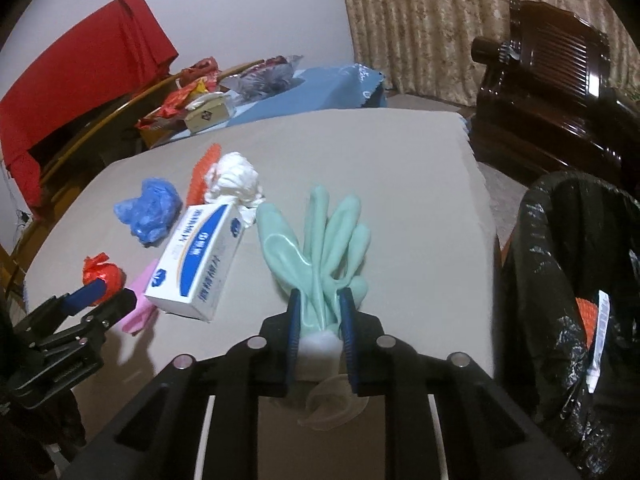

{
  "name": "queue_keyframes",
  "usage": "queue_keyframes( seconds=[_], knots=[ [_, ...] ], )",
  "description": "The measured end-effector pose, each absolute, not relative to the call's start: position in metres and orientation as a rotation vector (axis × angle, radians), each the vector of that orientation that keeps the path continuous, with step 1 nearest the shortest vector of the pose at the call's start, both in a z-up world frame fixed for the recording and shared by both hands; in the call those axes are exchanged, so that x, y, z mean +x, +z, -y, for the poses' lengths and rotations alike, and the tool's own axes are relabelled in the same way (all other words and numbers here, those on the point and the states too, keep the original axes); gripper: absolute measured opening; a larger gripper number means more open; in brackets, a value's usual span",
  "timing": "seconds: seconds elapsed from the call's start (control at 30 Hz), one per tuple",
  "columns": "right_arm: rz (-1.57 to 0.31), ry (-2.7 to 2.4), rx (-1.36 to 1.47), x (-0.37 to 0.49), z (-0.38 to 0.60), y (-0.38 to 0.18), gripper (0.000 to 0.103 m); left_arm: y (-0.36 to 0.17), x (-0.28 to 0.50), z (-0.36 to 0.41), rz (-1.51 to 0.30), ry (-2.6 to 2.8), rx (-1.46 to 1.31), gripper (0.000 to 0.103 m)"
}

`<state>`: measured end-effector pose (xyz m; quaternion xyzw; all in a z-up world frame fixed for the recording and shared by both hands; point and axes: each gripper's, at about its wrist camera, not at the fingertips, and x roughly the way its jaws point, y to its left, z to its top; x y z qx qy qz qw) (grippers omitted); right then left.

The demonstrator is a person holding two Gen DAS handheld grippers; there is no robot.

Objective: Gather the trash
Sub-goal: 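Grasp the green glove with the right gripper while the left gripper grasps the pink soap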

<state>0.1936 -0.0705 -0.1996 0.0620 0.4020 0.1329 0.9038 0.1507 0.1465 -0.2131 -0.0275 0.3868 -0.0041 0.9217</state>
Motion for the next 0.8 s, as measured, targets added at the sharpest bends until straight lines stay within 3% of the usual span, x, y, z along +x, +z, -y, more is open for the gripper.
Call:
queue_keyframes(
  seconds=[0.1, 0.17, 0.27, 0.8],
  knots=[
    [-0.830, 0.275, 0.124, 0.195, 0.071, -0.200, 0.019, -0.221, 0.153, -0.146, -0.822, -0.024, -0.063, 0.045],
    [-0.829, 0.279, 0.123, 0.196, 0.071, -0.200, 0.019, -0.225, 0.155, -0.146, -0.838, -0.031, -0.065, 0.029],
    [-0.833, 0.283, 0.124, 0.196, 0.070, -0.201, 0.019, -0.224, 0.155, -0.146, -0.837, -0.035, -0.070, 0.020],
    [-0.729, 0.294, 0.141, 0.185, 0.086, -0.153, 0.019, -0.151, 0.141, -0.132, -0.687, -0.040, -0.065, 0.016]
  ],
)
